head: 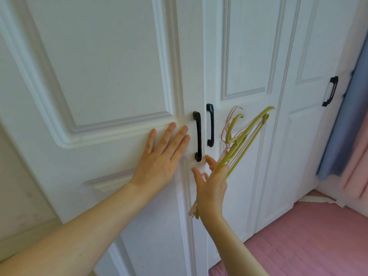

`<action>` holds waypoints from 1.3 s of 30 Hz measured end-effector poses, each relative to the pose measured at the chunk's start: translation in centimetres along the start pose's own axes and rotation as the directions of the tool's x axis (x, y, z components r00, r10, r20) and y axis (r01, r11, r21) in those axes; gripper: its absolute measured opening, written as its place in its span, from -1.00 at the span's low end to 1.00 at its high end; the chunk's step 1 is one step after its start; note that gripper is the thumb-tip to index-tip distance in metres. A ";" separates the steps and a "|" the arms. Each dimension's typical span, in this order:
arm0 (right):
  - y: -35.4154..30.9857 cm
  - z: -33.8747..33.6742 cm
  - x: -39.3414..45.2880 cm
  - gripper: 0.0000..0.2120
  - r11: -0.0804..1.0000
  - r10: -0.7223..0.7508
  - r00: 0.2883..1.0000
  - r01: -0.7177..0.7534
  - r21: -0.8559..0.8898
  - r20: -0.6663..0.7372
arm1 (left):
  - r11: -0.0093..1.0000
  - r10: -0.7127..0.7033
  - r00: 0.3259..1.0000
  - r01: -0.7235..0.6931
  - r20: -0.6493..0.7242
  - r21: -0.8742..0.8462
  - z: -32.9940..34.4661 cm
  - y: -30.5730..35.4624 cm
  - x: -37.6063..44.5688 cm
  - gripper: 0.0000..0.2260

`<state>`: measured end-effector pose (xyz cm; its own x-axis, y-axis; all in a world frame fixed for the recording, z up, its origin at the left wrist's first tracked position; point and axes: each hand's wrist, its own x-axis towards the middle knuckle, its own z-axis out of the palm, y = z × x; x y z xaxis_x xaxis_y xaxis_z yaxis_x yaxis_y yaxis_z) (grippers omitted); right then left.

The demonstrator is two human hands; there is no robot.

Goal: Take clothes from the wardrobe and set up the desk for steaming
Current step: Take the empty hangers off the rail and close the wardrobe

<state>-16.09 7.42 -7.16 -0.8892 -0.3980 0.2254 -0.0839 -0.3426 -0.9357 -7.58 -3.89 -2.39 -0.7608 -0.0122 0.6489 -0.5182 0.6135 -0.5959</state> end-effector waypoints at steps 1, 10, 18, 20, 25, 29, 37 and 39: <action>0.6 0.3 0.1 -0.59 0.994 -0.051 0.999 0.052 -0.092 0.007 | 1.000 0.001 1.000 -0.001 -0.003 -0.003 0.2 -0.1 0.1 -0.45; 1.1 3.6 0.8 -0.66 0.998 0.003 1.000 -0.004 -0.063 -0.008 | 1.000 -0.013 0.997 0.012 0.070 0.018 1.8 -0.9 0.9 -0.40; 2.5 4.8 2.1 -0.74 0.976 0.026 0.999 -0.029 -0.215 -0.019 | 0.999 -0.005 0.996 0.002 0.085 0.036 2.6 -1.3 1.0 -0.43; 2.9 5.2 2.0 -0.73 0.971 0.011 1.000 -0.015 -0.238 -0.015 | 1.000 -0.013 0.996 0.011 0.086 0.025 2.5 -1.2 1.1 -0.42; 3.5 4.9 2.0 -0.69 0.873 -0.192 0.980 0.192 -0.449 0.045 | 0.999 -0.031 0.992 0.029 0.118 0.021 2.2 -1.1 1.1 -0.41; 2.4 3.5 2.2 -0.83 0.800 -0.314 0.947 0.300 -0.520 0.063 | 0.998 -0.052 0.987 0.048 0.153 0.034 1.6 -1.1 1.2 -0.43; -0.4 1.3 -0.1 -0.89 0.929 -0.121 0.991 0.136 -0.345 0.063 | 0.992 0.013 0.976 0.015 0.217 -0.124 -2.2 -1.7 0.8 -0.50; -1.3 0.6 -1.3 -0.88 0.912 -0.125 0.990 0.143 -0.384 0.071 | 0.974 0.030 0.952 0.040 0.303 -0.223 -3.4 -1.9 0.6 -0.57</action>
<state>-14.58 7.89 -6.12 -0.8376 -0.4116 0.3592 -0.3758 -0.0429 -0.9257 -5.76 -2.40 0.75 -0.8587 -0.2325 0.4567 -0.4482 0.7728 -0.4493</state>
